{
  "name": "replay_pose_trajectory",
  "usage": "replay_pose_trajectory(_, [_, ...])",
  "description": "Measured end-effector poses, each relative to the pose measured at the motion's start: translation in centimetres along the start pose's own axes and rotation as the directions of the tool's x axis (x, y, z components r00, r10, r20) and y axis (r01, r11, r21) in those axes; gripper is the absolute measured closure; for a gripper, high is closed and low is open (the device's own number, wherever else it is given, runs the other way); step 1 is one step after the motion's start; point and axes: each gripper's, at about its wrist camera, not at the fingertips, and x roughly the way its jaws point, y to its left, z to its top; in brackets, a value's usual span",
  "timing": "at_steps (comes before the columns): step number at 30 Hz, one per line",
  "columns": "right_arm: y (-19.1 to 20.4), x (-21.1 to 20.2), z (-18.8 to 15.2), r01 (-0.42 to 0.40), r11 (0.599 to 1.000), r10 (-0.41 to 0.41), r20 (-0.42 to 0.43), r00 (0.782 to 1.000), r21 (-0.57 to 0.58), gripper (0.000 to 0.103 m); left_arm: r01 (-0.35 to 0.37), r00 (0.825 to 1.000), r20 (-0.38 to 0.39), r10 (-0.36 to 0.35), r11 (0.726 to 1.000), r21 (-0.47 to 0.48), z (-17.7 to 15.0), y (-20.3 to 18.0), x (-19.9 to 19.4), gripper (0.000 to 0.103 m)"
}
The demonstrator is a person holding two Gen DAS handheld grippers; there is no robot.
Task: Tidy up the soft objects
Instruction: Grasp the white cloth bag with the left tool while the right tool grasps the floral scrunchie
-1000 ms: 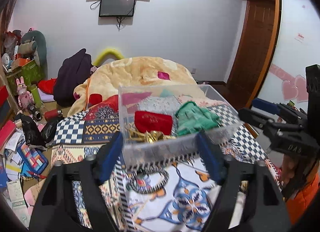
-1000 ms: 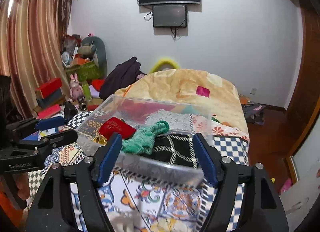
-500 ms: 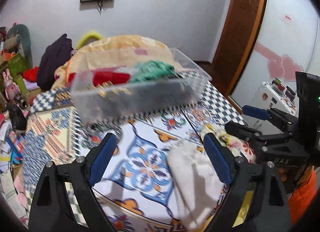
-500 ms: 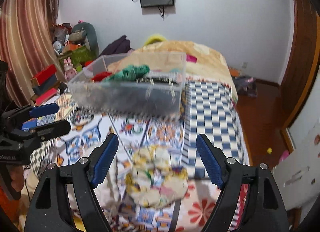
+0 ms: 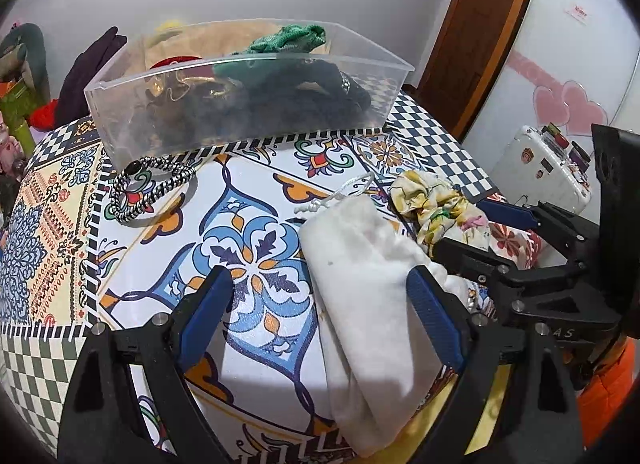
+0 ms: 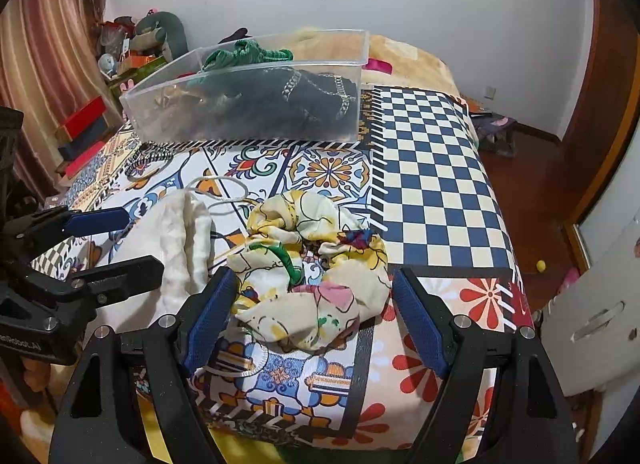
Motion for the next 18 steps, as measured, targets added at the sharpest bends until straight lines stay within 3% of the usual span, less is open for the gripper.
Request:
replay_pose_trajectory(2, [0.0, 0.0, -0.2, -0.007, 1.0, 0.007, -0.001, 1.0, 0.001, 0.027, -0.001, 1.0, 0.014, 0.0, 1.0, 0.011, -0.2, -0.2, 0.0, 0.016])
replay_pose_trajectory(5, [0.1, -0.1, -0.2, -0.002, 1.0, 0.002, 0.005, 1.0, -0.008, 0.043, 0.001, 1.0, 0.021, -0.001, 1.0, 0.027, -0.2, -0.6, 0.0, 0.023])
replay_pose_trajectory(10, [0.5, -0.1, -0.1, -0.007, 1.0, 0.007, 0.004, 1.0, -0.024, 0.068, 0.039, 0.999, 0.02, -0.04, 0.999, 0.035, 0.1, -0.8, -0.1, 0.059])
replay_pose_trajectory(13, [0.8, -0.1, 0.0, -0.008, 0.999, 0.008, 0.006, 1.0, -0.035, 0.079, 0.052, 0.999, 0.014, -0.052, 0.998, 0.029, 0.2, -0.6, -0.1, 0.074])
replay_pose_trajectory(18, [1.3, -0.6, 0.5, -0.005, 0.999, 0.006, 0.032, 0.999, -0.048, 0.082, 0.065, 0.998, 0.019, -0.066, 0.998, 0.013, 0.4, -0.2, -0.6, 0.082])
